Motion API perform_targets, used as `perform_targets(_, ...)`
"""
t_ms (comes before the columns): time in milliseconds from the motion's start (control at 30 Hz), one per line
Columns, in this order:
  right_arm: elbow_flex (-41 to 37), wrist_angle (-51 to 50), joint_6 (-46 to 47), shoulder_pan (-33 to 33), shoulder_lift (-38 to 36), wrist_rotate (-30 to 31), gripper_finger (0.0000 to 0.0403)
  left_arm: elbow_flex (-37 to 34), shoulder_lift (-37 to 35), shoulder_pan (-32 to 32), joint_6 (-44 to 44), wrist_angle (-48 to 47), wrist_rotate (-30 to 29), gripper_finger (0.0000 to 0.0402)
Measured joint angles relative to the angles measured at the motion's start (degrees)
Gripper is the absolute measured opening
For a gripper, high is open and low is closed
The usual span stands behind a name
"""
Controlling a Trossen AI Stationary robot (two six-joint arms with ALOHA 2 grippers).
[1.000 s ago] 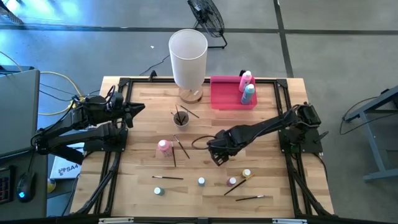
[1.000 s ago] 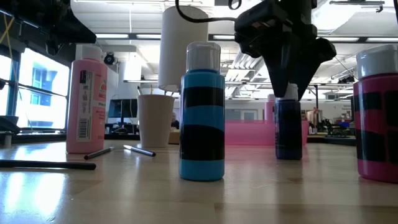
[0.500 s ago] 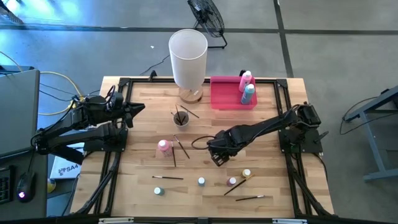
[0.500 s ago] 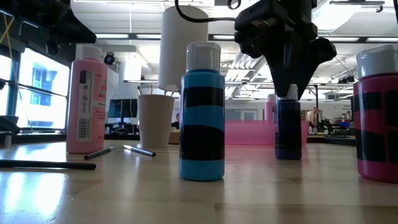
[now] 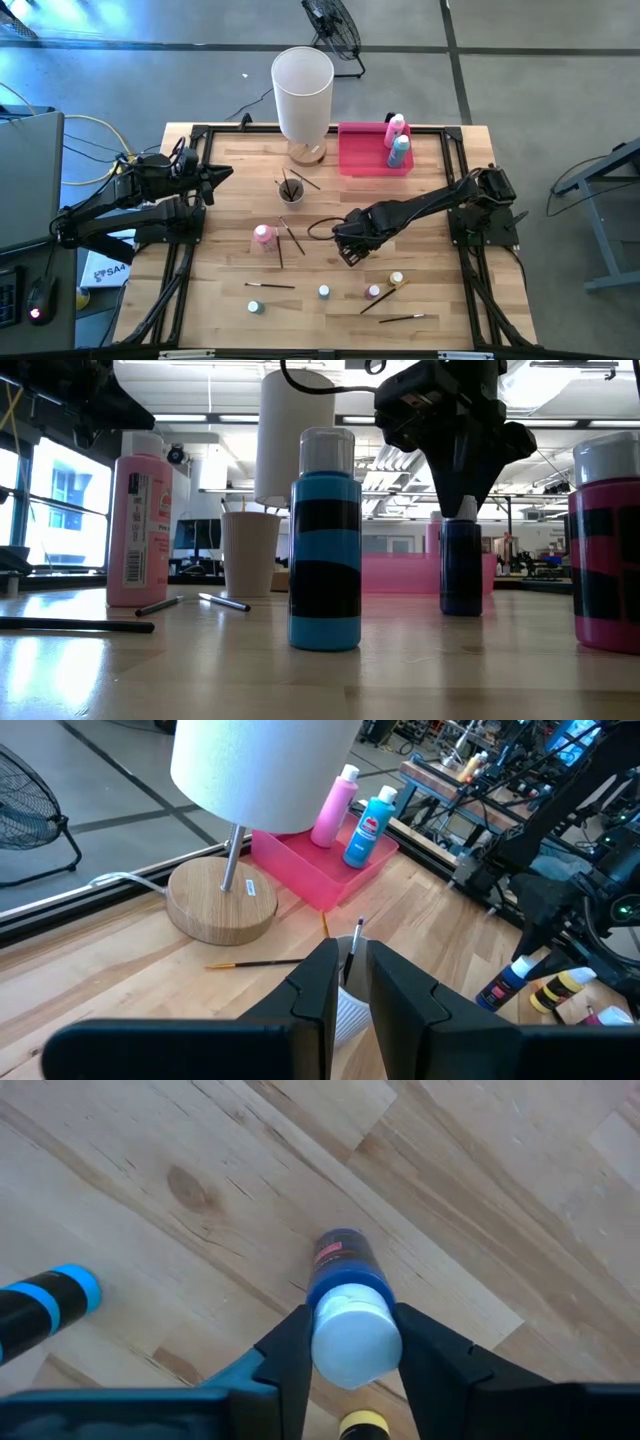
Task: Pick & Place Paint Supplies
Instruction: Put the small blue paint bottle into the pink bin
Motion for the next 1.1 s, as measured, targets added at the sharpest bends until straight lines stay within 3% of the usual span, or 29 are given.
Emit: perform_targets(1100,0.0,1.1,-1.4,0.0,0.0,-1.0,0.0126,0.0,0.0,0.0,0.0,-0.9,0.3,0.0054)
